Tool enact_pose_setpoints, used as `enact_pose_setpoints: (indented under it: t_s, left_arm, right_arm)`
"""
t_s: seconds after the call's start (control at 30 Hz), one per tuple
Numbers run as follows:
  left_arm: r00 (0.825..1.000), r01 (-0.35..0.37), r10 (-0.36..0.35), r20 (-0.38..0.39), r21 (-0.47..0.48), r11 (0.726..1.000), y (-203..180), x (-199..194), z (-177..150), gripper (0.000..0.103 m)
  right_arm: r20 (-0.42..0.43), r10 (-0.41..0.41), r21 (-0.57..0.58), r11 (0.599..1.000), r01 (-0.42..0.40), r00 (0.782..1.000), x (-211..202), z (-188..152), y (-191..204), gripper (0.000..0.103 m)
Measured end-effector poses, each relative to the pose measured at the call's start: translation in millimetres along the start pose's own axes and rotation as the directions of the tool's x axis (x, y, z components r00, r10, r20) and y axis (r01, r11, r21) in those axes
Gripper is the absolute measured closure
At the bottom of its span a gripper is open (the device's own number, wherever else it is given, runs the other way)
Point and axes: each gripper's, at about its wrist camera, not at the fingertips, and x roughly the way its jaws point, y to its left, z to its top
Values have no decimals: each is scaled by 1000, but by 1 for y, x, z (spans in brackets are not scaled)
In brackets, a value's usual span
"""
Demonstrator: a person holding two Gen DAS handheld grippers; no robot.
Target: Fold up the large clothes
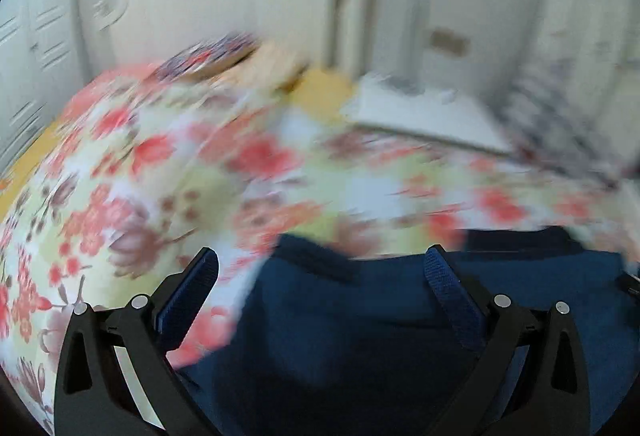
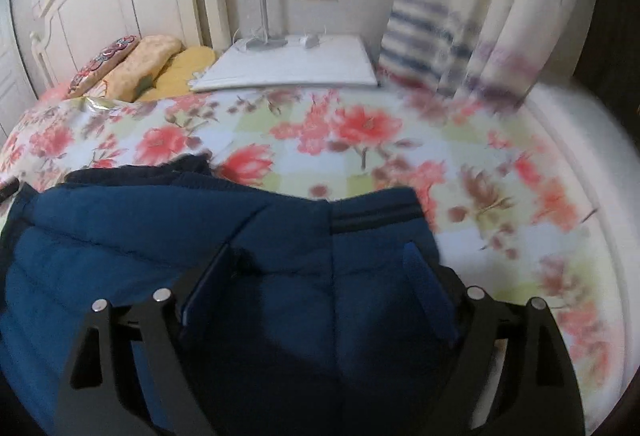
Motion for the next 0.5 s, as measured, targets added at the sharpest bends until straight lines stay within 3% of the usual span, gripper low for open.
enact_pose_setpoints:
  t_s: [0.07,0.17,0.27,0.37,0.5]
  left_arm:
    - [999,54,-53,-5,90,994,-34,-20,-1,4]
    - [996,87,-79,-44,210,974,-83,-21,-21,4]
    - [994,49,-17,-111,293,955,-109,8,-49,4]
    - [991,62,-30,-128,253,966,-102,17,-60,4]
    - [990,71,-40,-135,229,971,-97,23,-60,4]
  right_arm:
    - [43,48,-87,995,-44,998,-26,-2,33,16]
    - [-1,88,-206,975,-86,996,-33,-14,76,15]
    - [-42,-1,-349,937,-14,999,-12,-41,112,14]
    - [-40,13,-287,958,-24,999,-3,-44,104,6]
    - [-48,33,-258,965,-44,998,5,-46,98,3]
